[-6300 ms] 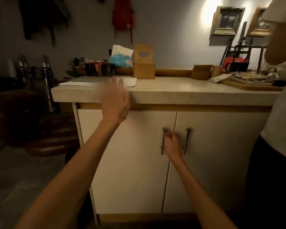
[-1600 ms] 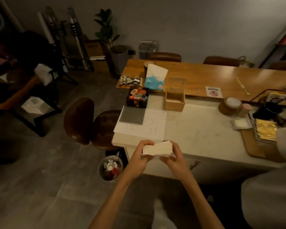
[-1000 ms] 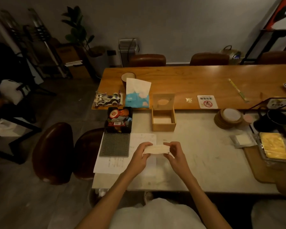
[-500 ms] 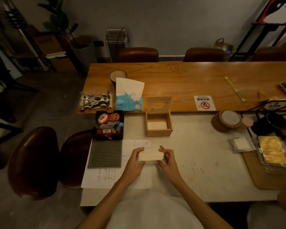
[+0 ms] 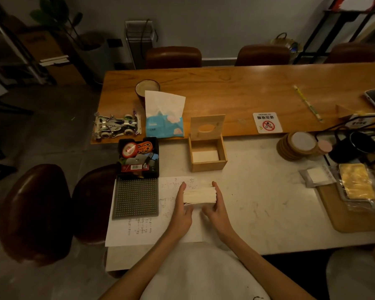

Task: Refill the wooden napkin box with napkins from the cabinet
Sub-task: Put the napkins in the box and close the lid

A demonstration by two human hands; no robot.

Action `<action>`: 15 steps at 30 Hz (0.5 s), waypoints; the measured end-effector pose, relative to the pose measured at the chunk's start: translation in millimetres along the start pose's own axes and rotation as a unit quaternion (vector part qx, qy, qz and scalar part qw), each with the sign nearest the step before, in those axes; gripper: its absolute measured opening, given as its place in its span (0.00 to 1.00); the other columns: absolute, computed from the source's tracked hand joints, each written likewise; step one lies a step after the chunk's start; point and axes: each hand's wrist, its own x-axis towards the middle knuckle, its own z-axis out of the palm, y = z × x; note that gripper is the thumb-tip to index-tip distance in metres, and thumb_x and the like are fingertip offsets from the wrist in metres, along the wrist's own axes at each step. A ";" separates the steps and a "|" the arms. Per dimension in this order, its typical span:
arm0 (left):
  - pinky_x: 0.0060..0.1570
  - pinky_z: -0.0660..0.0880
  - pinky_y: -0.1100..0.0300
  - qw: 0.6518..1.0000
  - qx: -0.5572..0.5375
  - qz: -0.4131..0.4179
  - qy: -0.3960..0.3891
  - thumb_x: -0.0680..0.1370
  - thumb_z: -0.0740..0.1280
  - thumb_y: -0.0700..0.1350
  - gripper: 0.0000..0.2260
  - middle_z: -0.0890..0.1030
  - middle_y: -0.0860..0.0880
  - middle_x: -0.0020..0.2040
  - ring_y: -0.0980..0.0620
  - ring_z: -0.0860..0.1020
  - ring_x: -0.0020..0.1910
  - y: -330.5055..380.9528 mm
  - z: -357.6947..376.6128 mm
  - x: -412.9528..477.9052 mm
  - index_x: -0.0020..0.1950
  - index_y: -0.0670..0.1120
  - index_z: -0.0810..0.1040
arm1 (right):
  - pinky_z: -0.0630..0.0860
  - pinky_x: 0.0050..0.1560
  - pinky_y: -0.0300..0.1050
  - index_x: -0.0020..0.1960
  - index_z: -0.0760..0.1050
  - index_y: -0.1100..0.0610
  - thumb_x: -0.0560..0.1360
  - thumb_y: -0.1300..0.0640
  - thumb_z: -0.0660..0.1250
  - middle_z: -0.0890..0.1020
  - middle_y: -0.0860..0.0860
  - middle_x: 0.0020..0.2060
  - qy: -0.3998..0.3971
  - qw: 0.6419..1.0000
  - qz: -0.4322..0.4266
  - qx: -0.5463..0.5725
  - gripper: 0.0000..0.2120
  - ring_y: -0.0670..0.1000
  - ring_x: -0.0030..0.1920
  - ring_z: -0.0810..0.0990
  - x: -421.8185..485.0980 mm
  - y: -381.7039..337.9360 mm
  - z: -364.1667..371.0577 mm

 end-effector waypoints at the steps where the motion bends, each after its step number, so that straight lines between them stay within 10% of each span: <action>1: 0.65 0.59 0.80 1.000 0.001 0.004 0.005 0.81 0.57 0.32 0.28 0.59 0.51 0.75 0.57 0.58 0.74 0.8 0.2 0.3 0.78 0.46 0.53 | 0.61 0.75 0.49 0.78 0.54 0.50 0.74 0.72 0.62 0.64 0.46 0.75 0.009 1.000 -0.002 0.000 0.38 0.45 0.75 0.62 -0.2 -0.8 1.2; 6: 0.69 0.65 0.69 0.998 -0.001 0.028 0.051 0.81 0.58 0.34 0.19 0.71 0.48 0.70 0.52 0.68 0.71 4.6 1.4 5.0 0.70 0.48 0.66 | 0.68 0.71 0.47 0.67 0.67 0.49 0.79 0.67 0.62 0.73 0.42 0.67 0.073 0.996 -0.040 0.009 0.20 0.43 0.70 0.69 1.6 -8.3 1.2; 15: 0.68 0.62 0.74 0.999 0.018 0.038 0.019 0.80 0.61 0.33 0.23 0.68 0.47 0.74 0.54 0.64 0.74 -0.4 -1.6 5.5 0.75 0.43 0.62 | 0.69 0.67 0.36 0.70 0.64 0.54 0.78 0.68 0.64 0.72 0.46 0.67 0.036 0.996 -0.072 -0.035 0.24 0.39 0.67 0.70 0.6 -3.3 -10.0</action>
